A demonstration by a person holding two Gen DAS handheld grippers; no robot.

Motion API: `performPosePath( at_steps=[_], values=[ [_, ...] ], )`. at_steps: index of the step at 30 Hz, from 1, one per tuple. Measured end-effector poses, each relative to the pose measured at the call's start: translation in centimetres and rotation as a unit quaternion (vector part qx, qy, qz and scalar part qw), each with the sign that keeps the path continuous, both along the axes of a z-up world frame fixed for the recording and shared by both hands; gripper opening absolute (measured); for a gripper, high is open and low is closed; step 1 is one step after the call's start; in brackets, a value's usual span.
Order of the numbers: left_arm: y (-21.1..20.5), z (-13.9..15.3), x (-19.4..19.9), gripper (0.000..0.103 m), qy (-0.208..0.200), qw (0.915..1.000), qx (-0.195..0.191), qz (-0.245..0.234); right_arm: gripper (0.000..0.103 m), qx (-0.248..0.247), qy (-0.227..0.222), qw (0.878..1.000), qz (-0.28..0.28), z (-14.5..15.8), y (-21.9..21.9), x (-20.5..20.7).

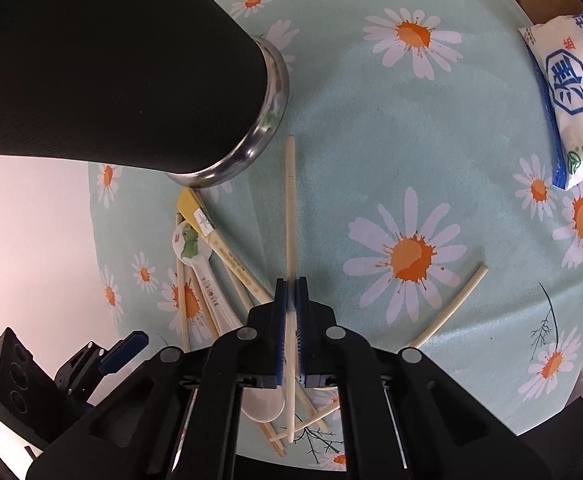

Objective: Organize utensils
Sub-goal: 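Grasp a wooden chopstick with the right tool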

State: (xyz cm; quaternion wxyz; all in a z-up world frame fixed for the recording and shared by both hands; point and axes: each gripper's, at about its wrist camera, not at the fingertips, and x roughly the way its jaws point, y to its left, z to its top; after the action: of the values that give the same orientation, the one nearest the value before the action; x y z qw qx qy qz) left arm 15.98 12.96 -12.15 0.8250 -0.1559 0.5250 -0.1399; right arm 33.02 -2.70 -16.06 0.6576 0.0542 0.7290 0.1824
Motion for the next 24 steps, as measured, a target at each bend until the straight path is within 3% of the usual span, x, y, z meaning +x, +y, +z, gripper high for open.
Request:
performPosePath(
  at_steps=[10, 19, 24],
  values=[
    [-1.0, -0.5, 1.3, 0.03, 0.023, 0.9994, 0.024, -0.008, 0.006, 0.03, -0.024, 0.999, -0.011, 2.8, -2.9, -0.3],
    [-3.2, -0.6, 2.8, 0.03, 0.061, 0.9937, 0.093, -0.015, 0.006, 0.082, -0.037, 0.996, -0.006, 4.9, -5.2, -1.0],
    [-4.7, -1.0, 3.6, 0.029, 0.084, 0.9859, 0.143, -0.021, 0.006, 0.102, -0.041, 0.994, 0.009, 5.8, -6.7, -1.1]
  ],
)
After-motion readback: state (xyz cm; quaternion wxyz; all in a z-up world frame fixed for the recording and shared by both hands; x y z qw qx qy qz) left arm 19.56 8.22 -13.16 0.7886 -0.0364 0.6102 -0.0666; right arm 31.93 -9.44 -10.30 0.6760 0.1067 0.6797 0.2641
